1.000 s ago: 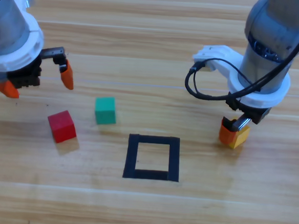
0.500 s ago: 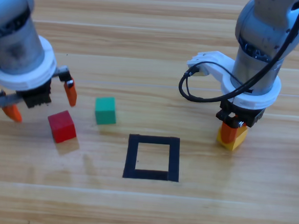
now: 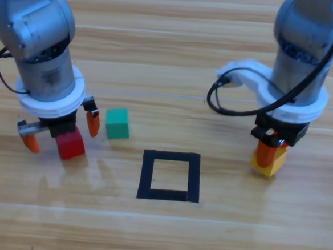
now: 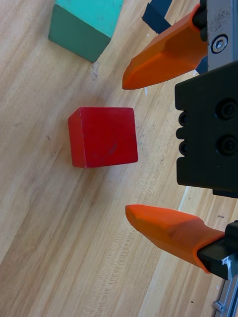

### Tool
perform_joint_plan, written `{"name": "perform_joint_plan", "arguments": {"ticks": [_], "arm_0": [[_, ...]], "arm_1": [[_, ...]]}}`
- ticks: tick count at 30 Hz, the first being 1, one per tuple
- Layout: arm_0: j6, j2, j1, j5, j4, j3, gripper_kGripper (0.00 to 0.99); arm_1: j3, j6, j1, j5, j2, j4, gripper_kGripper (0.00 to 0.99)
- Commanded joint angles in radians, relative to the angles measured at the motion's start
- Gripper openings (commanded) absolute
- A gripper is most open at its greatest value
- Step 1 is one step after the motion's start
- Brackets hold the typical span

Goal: Stack the blocks in the rectangular block: red at the bottom, yellow in the middle, green on top

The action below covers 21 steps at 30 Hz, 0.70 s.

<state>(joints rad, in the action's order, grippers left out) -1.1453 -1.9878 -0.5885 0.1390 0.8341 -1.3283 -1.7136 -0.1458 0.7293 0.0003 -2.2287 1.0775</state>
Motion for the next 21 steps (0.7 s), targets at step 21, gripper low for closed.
{"name": "perform_joint_plan", "arguments": {"ticks": [21], "arm_0": [[-0.033,-0.100,0.076,-0.070,-0.012,-0.037,0.962]], "arm_1": [[0.121,0.014,0.030,0.075,0.192,0.004,0.015]]}}
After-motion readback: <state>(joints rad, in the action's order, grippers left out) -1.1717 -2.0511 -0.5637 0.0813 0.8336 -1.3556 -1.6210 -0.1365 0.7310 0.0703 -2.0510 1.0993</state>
